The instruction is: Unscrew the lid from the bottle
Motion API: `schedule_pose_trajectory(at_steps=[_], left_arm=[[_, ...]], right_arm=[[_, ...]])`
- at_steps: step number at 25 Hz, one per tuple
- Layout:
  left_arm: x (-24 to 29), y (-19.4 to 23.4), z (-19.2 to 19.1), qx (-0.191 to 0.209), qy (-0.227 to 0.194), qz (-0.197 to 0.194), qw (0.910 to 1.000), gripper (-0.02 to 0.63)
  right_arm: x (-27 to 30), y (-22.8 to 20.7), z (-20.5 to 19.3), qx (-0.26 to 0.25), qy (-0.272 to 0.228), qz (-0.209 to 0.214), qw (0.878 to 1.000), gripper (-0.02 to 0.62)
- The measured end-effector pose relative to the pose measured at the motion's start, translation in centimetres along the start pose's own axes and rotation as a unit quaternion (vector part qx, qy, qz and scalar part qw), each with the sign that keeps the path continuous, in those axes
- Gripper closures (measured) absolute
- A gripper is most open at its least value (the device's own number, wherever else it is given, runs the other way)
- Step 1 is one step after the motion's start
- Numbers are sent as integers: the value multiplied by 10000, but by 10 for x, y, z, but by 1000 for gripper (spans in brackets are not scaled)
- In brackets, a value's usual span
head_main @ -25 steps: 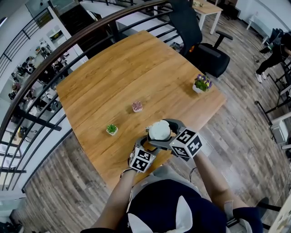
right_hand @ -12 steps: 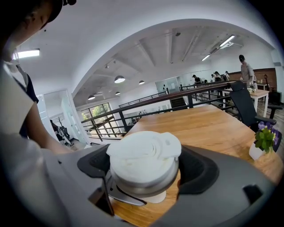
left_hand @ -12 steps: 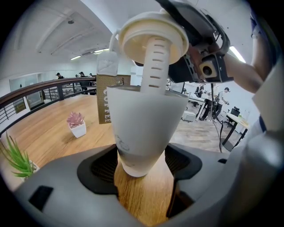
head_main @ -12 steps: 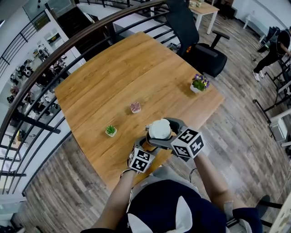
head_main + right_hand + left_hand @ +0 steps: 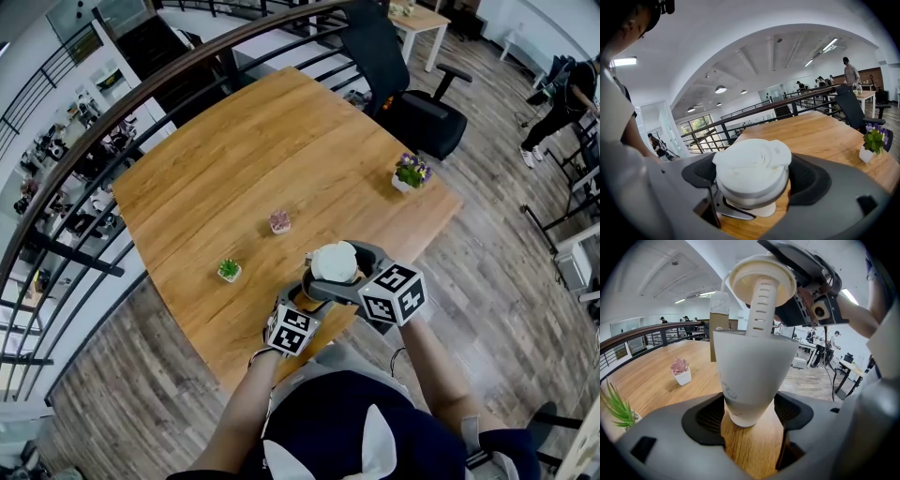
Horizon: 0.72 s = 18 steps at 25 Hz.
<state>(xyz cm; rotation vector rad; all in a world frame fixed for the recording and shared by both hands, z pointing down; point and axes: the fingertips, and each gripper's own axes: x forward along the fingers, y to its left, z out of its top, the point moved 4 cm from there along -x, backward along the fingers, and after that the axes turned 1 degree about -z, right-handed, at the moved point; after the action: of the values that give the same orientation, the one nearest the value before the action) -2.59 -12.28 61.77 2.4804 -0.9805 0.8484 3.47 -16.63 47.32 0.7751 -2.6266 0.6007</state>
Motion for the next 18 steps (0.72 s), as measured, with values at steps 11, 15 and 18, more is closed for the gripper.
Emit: schedule_pose_trajectory(at_steps=[11,15,18], left_arm=[[1,0,1,-11,19,-18,10000,273],[2,1,0,6,16,-14,10000,273],[2,0,0,27,-3,-6,10000,273]], right_arm=[[-17,-11,10,1356,-497,82,9895,133],[-24,-19,10,1959,-700,119,9780,133],[-30,-25,8,2325,-835,65,9690,133]])
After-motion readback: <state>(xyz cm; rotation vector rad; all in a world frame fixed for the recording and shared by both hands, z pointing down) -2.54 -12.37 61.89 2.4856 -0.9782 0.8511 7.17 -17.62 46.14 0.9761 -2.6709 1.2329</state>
